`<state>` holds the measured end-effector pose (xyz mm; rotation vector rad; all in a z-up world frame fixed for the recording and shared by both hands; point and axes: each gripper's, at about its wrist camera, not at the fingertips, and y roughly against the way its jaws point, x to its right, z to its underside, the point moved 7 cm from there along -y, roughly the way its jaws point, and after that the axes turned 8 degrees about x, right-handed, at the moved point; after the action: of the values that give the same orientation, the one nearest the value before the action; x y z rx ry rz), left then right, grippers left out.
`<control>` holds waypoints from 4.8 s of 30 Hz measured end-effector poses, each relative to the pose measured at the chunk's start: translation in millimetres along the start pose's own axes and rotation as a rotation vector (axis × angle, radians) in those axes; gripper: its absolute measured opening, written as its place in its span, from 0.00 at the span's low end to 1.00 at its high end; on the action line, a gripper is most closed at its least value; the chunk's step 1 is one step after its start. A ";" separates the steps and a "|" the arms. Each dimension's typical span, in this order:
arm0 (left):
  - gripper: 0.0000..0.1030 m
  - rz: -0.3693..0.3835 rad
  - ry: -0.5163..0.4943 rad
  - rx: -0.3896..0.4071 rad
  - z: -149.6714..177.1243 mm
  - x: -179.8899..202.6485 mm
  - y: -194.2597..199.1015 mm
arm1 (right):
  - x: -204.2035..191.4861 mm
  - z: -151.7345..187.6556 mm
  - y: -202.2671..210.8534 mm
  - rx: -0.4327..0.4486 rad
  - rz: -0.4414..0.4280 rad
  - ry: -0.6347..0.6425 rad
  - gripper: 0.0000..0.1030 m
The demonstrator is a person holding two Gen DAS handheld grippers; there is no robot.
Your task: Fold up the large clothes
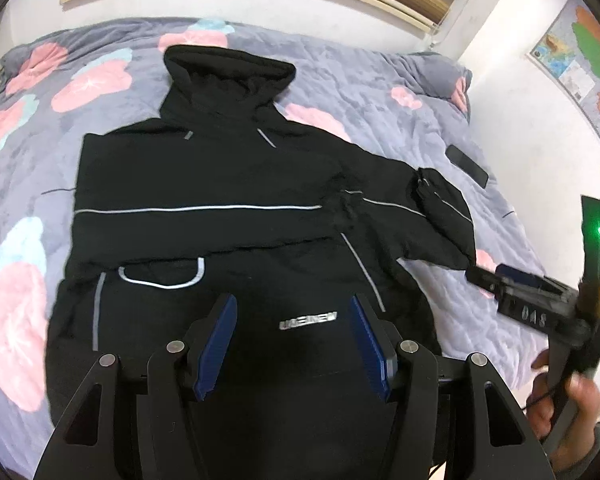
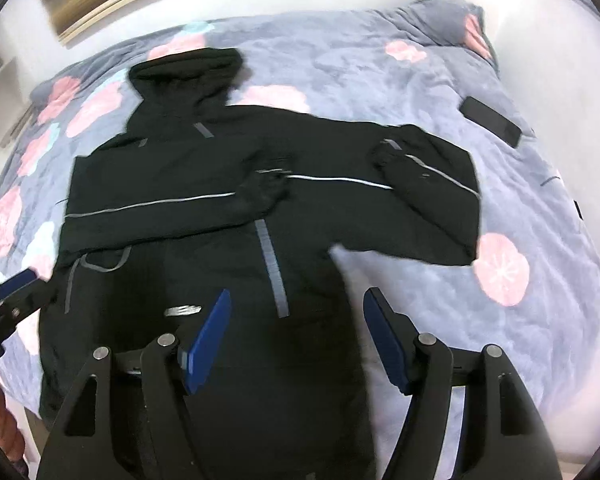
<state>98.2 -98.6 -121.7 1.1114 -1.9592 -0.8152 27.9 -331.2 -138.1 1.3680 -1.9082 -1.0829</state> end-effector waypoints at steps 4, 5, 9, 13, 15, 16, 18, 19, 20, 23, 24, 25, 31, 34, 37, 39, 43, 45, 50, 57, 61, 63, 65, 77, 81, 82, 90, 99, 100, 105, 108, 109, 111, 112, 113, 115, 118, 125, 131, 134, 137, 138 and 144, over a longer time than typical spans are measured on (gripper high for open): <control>0.58 -0.027 0.019 -0.011 1.8 15.0 -14.2 | 55.2 -13.9 -22.9 -0.009 0.033 -0.059 0.69; 0.58 -0.036 0.029 -0.016 1.7 18.1 -18.4 | 72.9 -19.7 -32.5 -0.011 0.041 -0.080 0.69; 0.58 -0.078 0.045 -0.021 -3.3 21.3 -30.0 | 111.3 -42.9 -65.9 -0.010 0.045 -0.113 0.70; 0.58 -0.140 0.079 -0.042 -6.3 15.1 -43.0 | 124.8 -73.0 -112.3 0.000 0.039 -0.107 0.74; 0.58 -0.166 0.097 -0.070 -3.4 9.7 -52.1 | 124.9 -82.0 -135.5 -0.010 0.038 -0.104 0.74; 0.58 -0.176 0.105 -0.081 -1.7 7.7 -55.8 | 124.7 -87.0 -149.8 -0.016 0.043 -0.103 0.74; 0.58 -0.198 0.118 -0.117 3.4 5.0 -66.9 | 125.3 -91.7 -173.4 -0.033 0.058 -0.099 0.74; 0.58 -0.204 0.120 -0.131 5.6 5.0 -71.4 | 125.7 -93.2 -188.4 -0.050 0.063 -0.099 0.74; 0.58 -0.210 0.120 -0.144 7.0 5.5 -75.5 | 126.3 -93.5 -196.7 -0.061 0.063 -0.102 0.74; 0.58 -0.226 0.110 -0.172 7.9 9.9 -85.8 | 126.1 -91.6 -230.8 -0.110 0.074 -0.090 0.74; 0.58 -0.228 0.103 -0.177 7.5 12.0 -88.7 | 125.7 -91.1 -235.9 -0.114 0.086 -0.072 0.74; 0.58 -0.228 0.098 -0.180 7.0 13.0 -91.2 | 124.5 -91.1 -241.0 -0.111 0.104 -0.041 0.74; 0.58 -0.202 0.028 -0.204 -2.6 41.4 -114.3 | 143.5 -97.6 -222.8 -0.049 0.075 -0.057 0.31; 0.58 -0.167 -0.011 -0.215 -4.3 62.1 -127.4 | 182.4 -107.4 -173.0 0.049 0.093 -0.115 0.28; 0.58 -0.131 -0.066 -0.220 -7.4 83.0 -143.8 | 230.1 -113.3 -124.2 0.133 0.135 -0.187 0.26; 0.58 -0.094 -0.113 -0.224 -9.4 99.8 -160.9 | 277.6 -111.9 -91.2 0.191 0.208 -0.241 0.26; 0.58 -0.061 -0.173 -0.233 -16.1 125.7 -206.3 | 353.5 -91.2 -89.3 0.155 0.248 -0.383 0.26; 0.58 -0.072 -0.182 -0.251 -16.0 133.1 -229.3 | 383.0 -72.8 -102.7 0.112 0.230 -0.473 0.26; 0.60 -0.092 -0.140 -0.342 -2.1 127.6 -277.1 | 434.0 -17.3 -149.9 -0.018 0.166 -0.662 0.26; 0.63 -0.060 -0.112 -0.359 -4.5 122.0 -274.7 | 435.1 -1.7 -162.6 -0.041 0.148 -0.664 0.26; 0.63 -0.003 -0.106 -0.308 -11.3 116.9 -235.1 | 416.9 -23.6 -134.1 0.025 0.111 -0.611 0.26; 0.63 0.001 -0.114 -0.275 -13.0 108.4 -213.1 | 400.4 -37.7 -114.6 0.063 0.094 -0.576 0.26; 0.63 -0.006 -0.120 -0.244 -14.6 94.8 -191.6 | 378.5 -52.5 -95.9 0.102 0.065 -0.545 0.26; 0.63 -0.090 0.045 -0.051 -28.5 -29.7 -84.6 | 142.2 -136.0 -28.3 0.223 -0.129 -0.177 0.26; 0.63 -0.123 0.092 -0.006 -29.4 -76.4 -57.4 | 45.9 -151.2 -17.1 0.233 -0.220 -0.051 0.26; 0.63 -0.130 0.104 0.003 -28.5 -89.3 -51.8 | 16.4 -153.9 -15.2 0.226 -0.248 -0.014 0.26; 0.63 -0.208 0.254 0.029 -20.3 -187.0 -34.5 | -187.0 -137.1 -34.4 0.126 -0.453 0.215 0.26; 0.63 -0.290 0.370 0.020 1.8 -256.4 -31.4 | -350.8 -70.9 -134.9 -0.099 -0.523 0.416 0.26; 0.63 -0.294 0.382 0.014 4.4 -262.1 -32.8 | -355.4 -65.4 -144.9 -0.118 -0.518 0.424 0.26; 0.63 -0.284 0.431 -0.008 6.2 -278.4 -43.6 | -367.8 -35.6 -197.4 -0.265 -0.499 0.437 0.48; 0.63 -0.257 0.418 -0.005 -5.1 -278.1 -51.8 | -361.6 -37.0 -194.3 -0.287 -0.573 0.425 0.53; 0.63 -0.238 0.412 -0.002 -10.1 -276.5 -54.1 | -356.1 -41.3 -186.6 -0.282 -0.597 0.429 0.53; 0.63 -0.170 0.399 -0.006 -19.2 -270.2 -61.9 | -334.0 -55.3 -165.7 -0.217 -0.600 0.436 0.54; 0.63 -0.138 0.391 -0.009 -22.9 -266.2 -66.2 | -324.0 -60.8 -158.7 -0.192 -0.595 0.433 0.56; 0.63 -0.108 0.382 -0.010 -26.4 -262.8 -70.2 | -301.2 -71.4 -147.0 -0.150 -0.581 0.417 0.58; 0.63 -0.038 0.378 -0.014 -34.7 -252.6 -82.6 | -267.3 -83.3 -137.0 -0.102 -0.537 0.396 0.58; 0.63 0.077 0.418 -0.022 -45.1 -239.7 -103.5 | -197.3 -98.6 -131.9 -0.041 -0.396 0.340 0.58; 0.54 0.110 0.430 -0.074 -55.1 -221.3 -153.8 | -65.1 -95.6 -145.9 -0.083 -0.213 0.090 0.58; 0.27 0.083 0.357 0.034 -91.1 -204.8 -128.6 | -38.2 -81.0 -146.2 -0.096 -0.162 0.038 0.58; 0.28 0.085 0.345 0.161 -119.5 -208.5 -78.3 | -30.8 -86.1 -140.2 -0.079 -0.171 0.008 0.58; 0.28 0.038 0.327 0.127 -118.8 -228.0 -74.4 | -39.0 -85.6 -147.3 -0.083 -0.170 0.019 0.58; 0.29 0.015 0.321 0.076 -110.5 -233.5 -86.5 | -43.5 -83.9 -152.9 -0.095 -0.180 0.021 0.58; 0.34 -0.136 0.304 -0.107 -47.5 -254.6 -166.6 | -77.4 -58.1 -208.5 -0.170 -0.065 0.190 0.60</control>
<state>300.7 48.8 -300.9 1.2360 -1.5862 -0.7626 204.5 -308.1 -283.5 1.3915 -1.6094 -1.0775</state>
